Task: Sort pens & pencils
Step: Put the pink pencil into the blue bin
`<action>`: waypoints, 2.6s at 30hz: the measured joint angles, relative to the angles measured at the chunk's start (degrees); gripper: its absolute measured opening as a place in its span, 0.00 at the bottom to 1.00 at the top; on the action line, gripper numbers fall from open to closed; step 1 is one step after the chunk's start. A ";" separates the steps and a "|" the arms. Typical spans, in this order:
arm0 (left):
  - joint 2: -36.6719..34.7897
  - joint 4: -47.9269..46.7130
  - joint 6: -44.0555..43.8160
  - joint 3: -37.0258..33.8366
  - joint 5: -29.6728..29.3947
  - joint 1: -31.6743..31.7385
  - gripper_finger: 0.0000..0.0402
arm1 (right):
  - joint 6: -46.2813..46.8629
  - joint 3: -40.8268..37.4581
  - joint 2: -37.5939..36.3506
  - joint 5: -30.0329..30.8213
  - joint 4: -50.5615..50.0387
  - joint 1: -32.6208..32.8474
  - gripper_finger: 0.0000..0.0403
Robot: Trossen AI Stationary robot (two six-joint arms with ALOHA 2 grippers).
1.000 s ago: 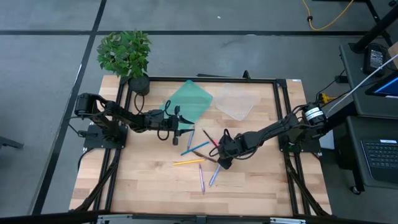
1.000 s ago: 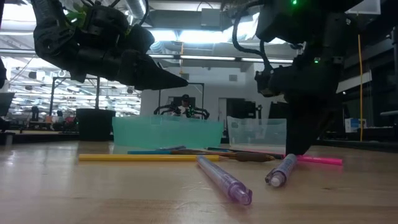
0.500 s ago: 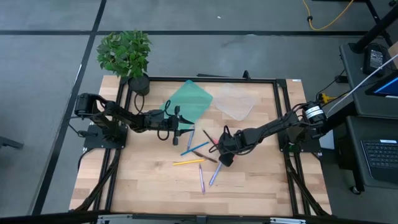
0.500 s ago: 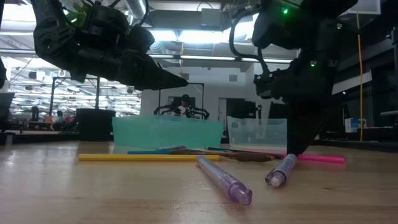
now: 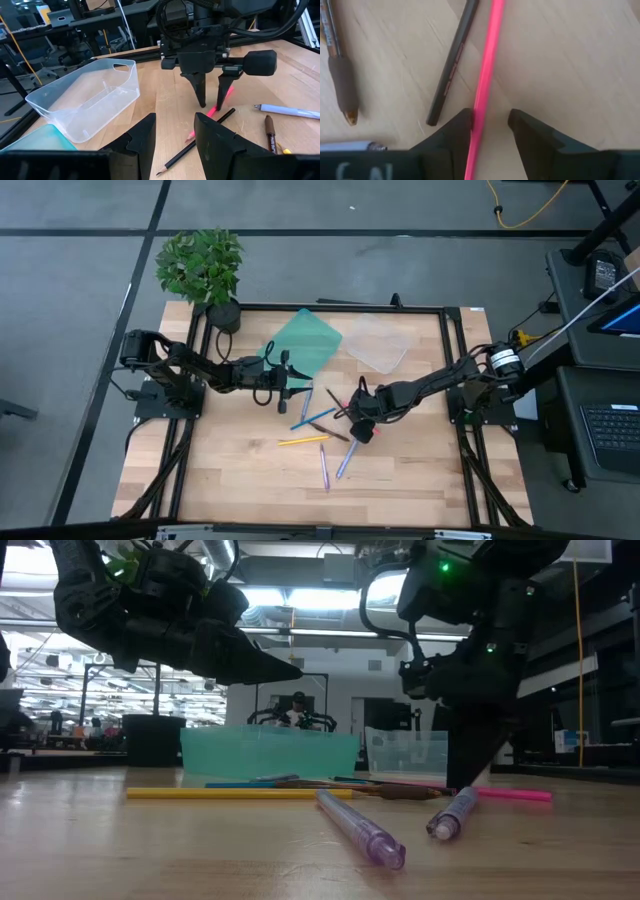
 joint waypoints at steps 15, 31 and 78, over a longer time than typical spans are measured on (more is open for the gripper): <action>0.00 0.15 0.00 0.00 0.02 0.00 0.32 | 0.05 0.07 1.34 0.38 1.74 -0.07 0.18; 0.00 0.15 0.00 0.00 0.00 0.00 0.32 | 0.28 0.06 1.37 -0.24 2.23 -0.07 0.08; 0.00 0.84 -0.07 0.00 0.22 0.00 0.32 | -12.00 -0.07 -10.82 12.37 10.46 0.00 0.02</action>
